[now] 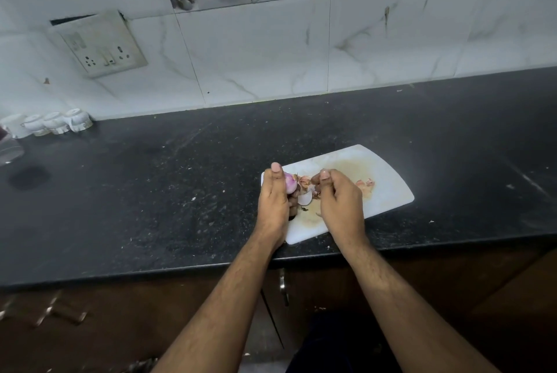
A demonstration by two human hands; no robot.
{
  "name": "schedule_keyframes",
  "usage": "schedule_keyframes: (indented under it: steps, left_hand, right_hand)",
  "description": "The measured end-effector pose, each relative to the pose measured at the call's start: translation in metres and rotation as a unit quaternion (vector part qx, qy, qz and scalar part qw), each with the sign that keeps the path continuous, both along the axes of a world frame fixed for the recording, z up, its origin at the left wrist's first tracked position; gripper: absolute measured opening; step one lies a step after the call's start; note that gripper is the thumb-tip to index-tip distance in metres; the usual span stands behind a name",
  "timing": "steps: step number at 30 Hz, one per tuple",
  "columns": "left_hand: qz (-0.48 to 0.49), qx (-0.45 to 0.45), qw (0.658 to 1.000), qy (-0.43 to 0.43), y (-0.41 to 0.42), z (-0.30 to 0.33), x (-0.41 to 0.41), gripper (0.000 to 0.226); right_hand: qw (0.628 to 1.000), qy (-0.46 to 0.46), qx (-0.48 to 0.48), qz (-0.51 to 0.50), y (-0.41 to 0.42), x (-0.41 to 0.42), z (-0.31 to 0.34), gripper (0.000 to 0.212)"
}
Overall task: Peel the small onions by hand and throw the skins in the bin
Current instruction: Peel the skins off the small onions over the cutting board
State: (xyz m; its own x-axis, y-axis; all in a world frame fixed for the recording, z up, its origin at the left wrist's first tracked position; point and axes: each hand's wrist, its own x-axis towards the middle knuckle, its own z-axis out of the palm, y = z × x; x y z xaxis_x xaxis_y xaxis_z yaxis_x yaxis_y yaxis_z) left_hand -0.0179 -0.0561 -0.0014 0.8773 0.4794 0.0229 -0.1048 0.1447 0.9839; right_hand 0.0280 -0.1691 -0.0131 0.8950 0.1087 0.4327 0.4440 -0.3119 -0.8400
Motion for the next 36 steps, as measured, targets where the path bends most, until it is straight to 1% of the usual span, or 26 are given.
schedule_keyframes:
  steps: [2, 5, 8, 10, 11, 13, 14, 16, 18, 21, 24, 27, 30, 32, 36]
  left_hand:
    - [-0.003, -0.01, 1.0, 0.004, 0.001, -0.001, 0.001, 0.053]
    - [-0.01, -0.021, 1.0, 0.005, 0.003, -0.001, 0.003, 0.061]
    - [-0.017, -0.018, 1.0, 0.003, 0.003, -0.003, 0.004, 0.066]
    - [-0.016, -0.012, 1.0, 0.004, 0.002, -0.003, 0.004, 0.062]
    - [-0.013, -0.011, 1.0, 0.008, 0.002, -0.004, 0.004, 0.06]
    - [-0.008, 0.0, 1.0, 0.014, 0.001, -0.006, 0.004, 0.059]
    - [-0.008, 0.007, 1.0, 0.013, 0.001, -0.007, 0.004, 0.059]
    - [-0.013, 0.023, 1.0, 0.014, 0.001, -0.009, 0.004, 0.06]
    - [-0.018, 0.018, 1.0, 0.017, 0.001, -0.009, 0.005, 0.06]
    - [-0.032, 0.006, 0.999, 0.02, 0.001, -0.006, 0.006, 0.061]
    - [-0.05, 0.029, 0.998, 0.022, 0.004, -0.009, 0.005, 0.062]
    - [-0.055, 0.067, 0.996, 0.032, 0.004, -0.01, 0.005, 0.062]
    - [-0.06, 0.083, 0.994, 0.033, 0.002, -0.01, 0.004, 0.059]
    - [-0.049, 0.079, 0.995, 0.037, 0.003, -0.011, 0.005, 0.057]
    - [-0.043, 0.042, 0.998, 0.027, 0.003, -0.008, 0.004, 0.057]
  right_hand:
    - [0.999, -0.012, -0.025, 0.018, 0.002, 0.0, -0.002, 0.028]
    - [0.997, -0.068, -0.04, 0.018, 0.003, -0.001, -0.004, 0.019]
    - [0.997, -0.07, -0.03, -0.012, 0.002, -0.001, -0.003, 0.017]
    - [0.996, -0.078, -0.041, -0.013, 0.002, 0.0, -0.005, 0.009]
    - [0.996, -0.079, -0.051, -0.003, 0.003, -0.001, -0.005, 0.013]
    - [0.995, -0.073, -0.062, 0.035, 0.004, -0.002, -0.005, 0.031]
    - [0.994, -0.075, -0.059, 0.058, 0.004, -0.003, -0.003, 0.034]
    - [0.989, -0.083, -0.049, 0.108, 0.005, -0.006, -0.001, 0.033]
    - [0.988, -0.08, -0.045, 0.125, 0.005, -0.005, -0.001, 0.028]
    - [0.993, -0.065, -0.028, 0.094, 0.004, 0.0, -0.003, 0.016]
    - [0.993, -0.075, -0.014, 0.091, 0.003, 0.003, -0.003, 0.008]
    - [0.992, -0.087, -0.052, 0.075, 0.005, 0.001, -0.004, 0.013]
    - [0.995, -0.056, -0.072, 0.049, 0.008, 0.004, -0.007, 0.017]
    - [0.997, -0.03, -0.066, 0.033, 0.008, 0.007, -0.008, 0.019]
    - [0.997, -0.04, -0.056, 0.026, 0.004, 0.002, -0.005, 0.028]
